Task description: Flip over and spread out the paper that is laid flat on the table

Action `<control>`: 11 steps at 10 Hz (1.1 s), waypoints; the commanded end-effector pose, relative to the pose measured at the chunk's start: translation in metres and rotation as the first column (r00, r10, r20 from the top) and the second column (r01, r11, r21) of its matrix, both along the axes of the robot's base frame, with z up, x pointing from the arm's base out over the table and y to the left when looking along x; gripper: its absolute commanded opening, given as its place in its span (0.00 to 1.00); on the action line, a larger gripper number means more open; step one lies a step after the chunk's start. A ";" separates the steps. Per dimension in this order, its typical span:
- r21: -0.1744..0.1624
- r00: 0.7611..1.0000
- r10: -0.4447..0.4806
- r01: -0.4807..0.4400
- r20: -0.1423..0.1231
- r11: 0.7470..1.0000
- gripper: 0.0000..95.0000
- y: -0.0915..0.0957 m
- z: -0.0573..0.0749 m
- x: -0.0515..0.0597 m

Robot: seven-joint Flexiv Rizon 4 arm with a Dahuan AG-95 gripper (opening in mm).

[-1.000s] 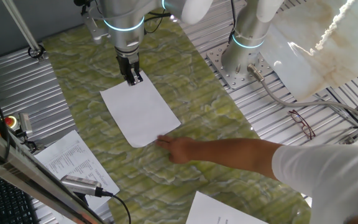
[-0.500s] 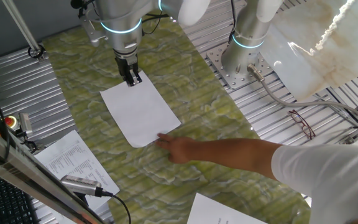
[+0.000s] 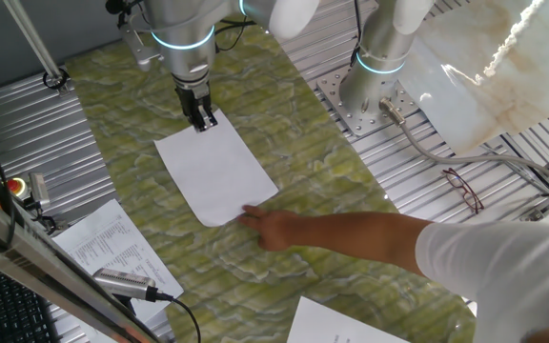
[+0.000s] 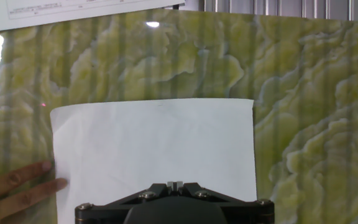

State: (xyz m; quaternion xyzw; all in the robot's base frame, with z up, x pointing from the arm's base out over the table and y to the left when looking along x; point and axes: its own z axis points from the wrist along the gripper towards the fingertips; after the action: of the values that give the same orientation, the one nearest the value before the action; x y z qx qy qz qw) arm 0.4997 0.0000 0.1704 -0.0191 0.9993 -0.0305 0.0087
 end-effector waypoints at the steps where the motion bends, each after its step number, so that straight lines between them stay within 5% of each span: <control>1: 0.000 1.000 0.008 -0.008 -0.001 1.000 0.00 0.000 0.000 0.000; 11: -0.001 1.000 0.005 -0.005 -0.011 1.000 0.00 0.000 0.000 0.000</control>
State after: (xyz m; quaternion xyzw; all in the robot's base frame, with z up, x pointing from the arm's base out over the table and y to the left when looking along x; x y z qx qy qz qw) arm 0.4999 -0.0001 0.1698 -0.0220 0.9993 -0.0308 0.0035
